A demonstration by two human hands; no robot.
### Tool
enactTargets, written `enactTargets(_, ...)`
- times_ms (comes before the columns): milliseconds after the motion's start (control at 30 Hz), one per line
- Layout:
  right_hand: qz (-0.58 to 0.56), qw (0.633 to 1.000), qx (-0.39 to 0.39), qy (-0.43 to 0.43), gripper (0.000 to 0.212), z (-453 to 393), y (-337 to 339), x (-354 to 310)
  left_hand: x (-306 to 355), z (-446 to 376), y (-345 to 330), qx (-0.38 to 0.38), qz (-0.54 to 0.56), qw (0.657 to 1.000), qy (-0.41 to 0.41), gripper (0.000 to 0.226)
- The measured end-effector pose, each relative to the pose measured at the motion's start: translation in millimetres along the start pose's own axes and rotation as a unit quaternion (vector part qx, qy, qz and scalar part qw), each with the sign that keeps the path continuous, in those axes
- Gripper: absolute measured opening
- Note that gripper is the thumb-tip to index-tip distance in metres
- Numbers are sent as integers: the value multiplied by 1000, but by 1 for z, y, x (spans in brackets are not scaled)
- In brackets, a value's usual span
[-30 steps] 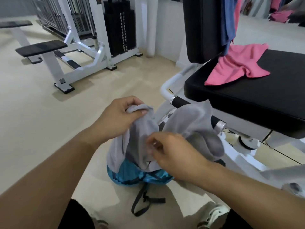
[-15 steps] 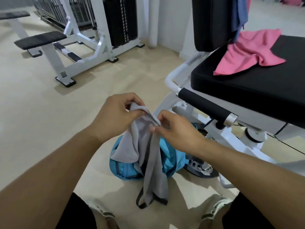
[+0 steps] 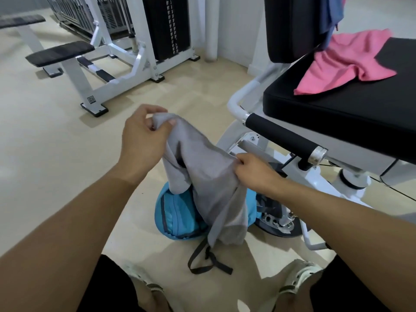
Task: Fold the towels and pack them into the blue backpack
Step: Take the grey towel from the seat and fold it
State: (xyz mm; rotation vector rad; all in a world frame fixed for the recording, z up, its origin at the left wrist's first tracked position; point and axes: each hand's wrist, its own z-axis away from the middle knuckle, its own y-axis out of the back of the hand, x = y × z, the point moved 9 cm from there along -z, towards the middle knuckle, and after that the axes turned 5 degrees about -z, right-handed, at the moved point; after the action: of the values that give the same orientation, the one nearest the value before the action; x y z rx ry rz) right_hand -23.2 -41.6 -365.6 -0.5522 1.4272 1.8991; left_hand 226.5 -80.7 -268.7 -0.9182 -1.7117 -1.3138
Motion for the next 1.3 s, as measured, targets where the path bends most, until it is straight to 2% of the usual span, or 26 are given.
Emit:
enactTargets(100, -175, 984, -38, 15, 18, 10, -11, -17, -9, 10, -28, -118, -43, 992, 9, 14)
enactTargets(200, -311, 945, -69, 71, 11, 22, -16, -40, -13, 31, -66, -276, -19, 960, 35, 31)
enactTargets(267, -349, 928, -84, 99, 7, 26, -14, -50, -11, 41, -79, -337, 19, 939, 60, 37)
enactTargets(333, -350, 926, -87, 114, 6, 26, -11, -52, -7, 46, -82, -378, 41, 922, 73, 27)
enactTargets(400, -347, 927, -82, 113, 9, 23, -7, -48, -8, 47, -80, -399, 3, 915, 54, 17)
enactTargets(467, -291, 945, -72, 128, 10, 22, -5, -46, -7, 44, -77, -384, -41, 922, 19, 16)
enactTargets(567, -117, 980, -31, 157, 13, 20, -3, -43, -2, 38, -74, -339, -45, 940, -14, 12)
enactTargets(633, -4, 989, -10, 147, 10, 13, -3, -33, 2, 34, -71, -322, -25, 946, -18, 11)
enactTargets(733, 139, 987, -45, 60, 13, -1, -6, -1, 1, 16, -52, -243, 31, 970, -2, 14)
enactTargets(833, 166, 983, -78, -18, 22, -5, -1, 21, -13, -7, -19, -114, -16, 993, -3, 14)
enactTargets(900, 127, 988, -81, -42, 15, -5, 1, 24, -26, -13, -5, -65, -44, 997, 12, 13)
enactTargets(933, 75, 992, -91, -50, 14, -4, -2, 24, -30, -14, -3, -58, -43, 997, 21, 14)
enactTargets(1000, -79, 987, -125, -68, 26, -2, -15, 19, -34, -12, -5, -66, -43, 996, 36, 21)
enactTargets(1067, -222, 962, -143, -63, 28, 4, -25, 2, -30, -5, -17, -95, -60, 993, 30, 23)
enactTargets(1167, -371, 919, -129, -34, 24, 10, -23, -23, -22, 16, -49, -182, -58, 981, 18, 17)
enactTargets(1233, -420, 900, -113, -28, 20, 14, -20, -29, -21, 31, -67, -233, -36, 971, 28, 13)
enactTargets(1300, -431, 897, -100, -26, 15, 15, -17, -29, -22, 37, -75, -249, -11, 968, 43, 7)
